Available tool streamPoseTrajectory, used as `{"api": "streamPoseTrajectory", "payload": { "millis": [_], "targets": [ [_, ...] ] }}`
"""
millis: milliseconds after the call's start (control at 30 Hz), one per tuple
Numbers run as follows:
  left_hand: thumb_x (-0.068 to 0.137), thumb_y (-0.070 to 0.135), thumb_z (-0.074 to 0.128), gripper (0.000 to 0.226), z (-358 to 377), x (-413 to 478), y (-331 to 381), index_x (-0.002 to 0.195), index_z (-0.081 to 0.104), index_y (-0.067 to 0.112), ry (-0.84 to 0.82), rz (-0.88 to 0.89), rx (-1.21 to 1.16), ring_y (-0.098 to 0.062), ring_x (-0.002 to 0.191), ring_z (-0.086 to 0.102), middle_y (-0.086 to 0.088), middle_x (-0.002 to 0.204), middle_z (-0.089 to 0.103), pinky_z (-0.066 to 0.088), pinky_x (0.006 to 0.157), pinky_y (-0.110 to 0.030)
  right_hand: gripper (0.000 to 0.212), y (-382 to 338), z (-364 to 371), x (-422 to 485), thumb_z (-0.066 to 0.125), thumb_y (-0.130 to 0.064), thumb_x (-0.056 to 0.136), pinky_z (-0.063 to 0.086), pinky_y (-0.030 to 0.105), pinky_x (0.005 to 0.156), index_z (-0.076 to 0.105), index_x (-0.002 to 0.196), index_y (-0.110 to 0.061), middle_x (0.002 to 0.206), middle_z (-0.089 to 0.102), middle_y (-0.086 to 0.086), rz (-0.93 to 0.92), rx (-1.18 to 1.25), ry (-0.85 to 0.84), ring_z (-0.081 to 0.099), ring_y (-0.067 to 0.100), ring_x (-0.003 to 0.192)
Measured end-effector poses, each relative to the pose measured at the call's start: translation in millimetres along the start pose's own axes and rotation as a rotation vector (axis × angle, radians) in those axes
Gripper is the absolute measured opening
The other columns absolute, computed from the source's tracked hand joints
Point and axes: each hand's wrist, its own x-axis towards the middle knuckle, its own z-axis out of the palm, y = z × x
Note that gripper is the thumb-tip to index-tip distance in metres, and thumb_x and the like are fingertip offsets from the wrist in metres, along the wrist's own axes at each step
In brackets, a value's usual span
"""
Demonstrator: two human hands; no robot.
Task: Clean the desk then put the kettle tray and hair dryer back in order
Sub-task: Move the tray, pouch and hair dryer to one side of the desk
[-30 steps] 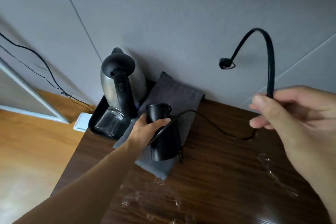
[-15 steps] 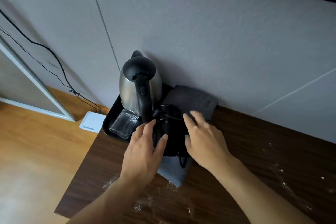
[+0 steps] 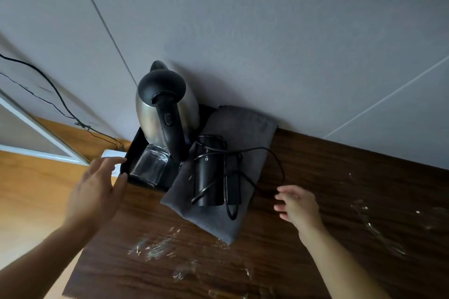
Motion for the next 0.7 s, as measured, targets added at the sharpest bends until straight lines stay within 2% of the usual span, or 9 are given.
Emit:
{"api": "streamPoseTrajectory", "payload": {
  "millis": [133,233,300,367,467,567,633,700],
  "targets": [
    [0.094,0.018,0.061,0.041,5,35,-21,0.134,0.056,0.014,-0.078,-0.053,0.082,-0.043,0.11,0.061,-0.019,0.126,0.062,0.05,0.088,-0.052,0.018,-6,34,12,0.065,-0.015,0.094,0.058,0.03,0.064,0.071,0.11,-0.021,0.099,0.075,0.002,-0.012,-0.048,-0.186,0.076,0.015,0.078],
    [0.096,0.017,0.06,0.042,8,58,-18,0.137,0.057,0.009,-0.222,-0.078,0.048,-0.041,0.114,0.062,-0.018,0.129,0.065,0.048,0.093,-0.047,0.024,-10,44,16,0.067,-0.012,0.088,0.063,0.039,0.073,0.067,0.106,-0.028,0.091,0.076,0.001,-0.06,-0.098,-0.198,0.075,0.017,0.08],
    [0.094,0.015,0.063,0.04,8,69,-13,0.134,0.062,0.016,-0.283,-0.079,0.016,-0.039,0.108,0.065,-0.012,0.123,0.07,0.049,0.088,-0.042,0.026,-9,46,18,0.069,-0.014,0.086,0.064,0.041,0.077,0.066,0.106,-0.03,0.085,0.077,0.0,-0.107,-0.172,-0.186,0.075,0.016,0.078],
    [0.089,0.013,0.067,0.043,9,76,-13,0.13,0.065,0.024,-0.298,-0.06,0.008,-0.034,0.1,0.068,-0.007,0.114,0.074,0.052,0.084,-0.039,0.022,-7,47,19,0.071,-0.016,0.088,0.062,0.033,0.069,0.065,0.106,-0.027,0.082,0.076,-0.001,-0.16,-0.224,-0.175,0.074,0.013,0.072],
    [0.083,0.01,0.072,0.056,14,85,-21,0.133,0.06,0.031,-0.328,-0.056,0.026,-0.028,0.098,0.069,-0.001,0.106,0.076,0.054,0.09,-0.042,0.014,-6,50,18,0.068,-0.011,0.092,0.053,0.018,0.053,0.066,0.102,-0.021,0.083,0.074,0.0,-0.218,-0.242,-0.152,0.073,0.012,0.067],
    [0.078,0.005,0.073,0.072,21,92,-28,0.141,0.051,0.033,-0.311,-0.038,0.041,-0.026,0.093,0.068,-0.001,0.103,0.075,0.056,0.088,-0.043,0.015,-4,55,22,0.063,-0.008,0.092,0.062,0.032,0.061,0.064,0.091,-0.023,0.082,0.074,0.002,-0.243,-0.276,-0.108,0.074,0.018,0.069],
    [0.078,0.003,0.073,0.064,25,97,-29,0.135,0.058,0.025,-0.315,-0.037,0.057,-0.024,0.084,0.065,-0.003,0.099,0.075,0.054,0.084,-0.039,0.016,-3,58,26,0.062,-0.008,0.091,0.064,0.041,0.066,0.065,0.091,-0.024,0.085,0.074,0.004,-0.224,-0.288,-0.101,0.074,0.022,0.07],
    [0.077,0.003,0.074,0.047,26,102,-26,0.121,0.068,0.018,-0.349,-0.076,0.071,-0.022,0.08,0.063,-0.002,0.092,0.074,0.051,0.076,-0.034,0.018,-2,58,30,0.062,-0.009,0.089,0.064,0.043,0.066,0.066,0.1,-0.023,0.088,0.074,0.005,-0.207,-0.308,-0.122,0.074,0.023,0.072]
  ]
}}
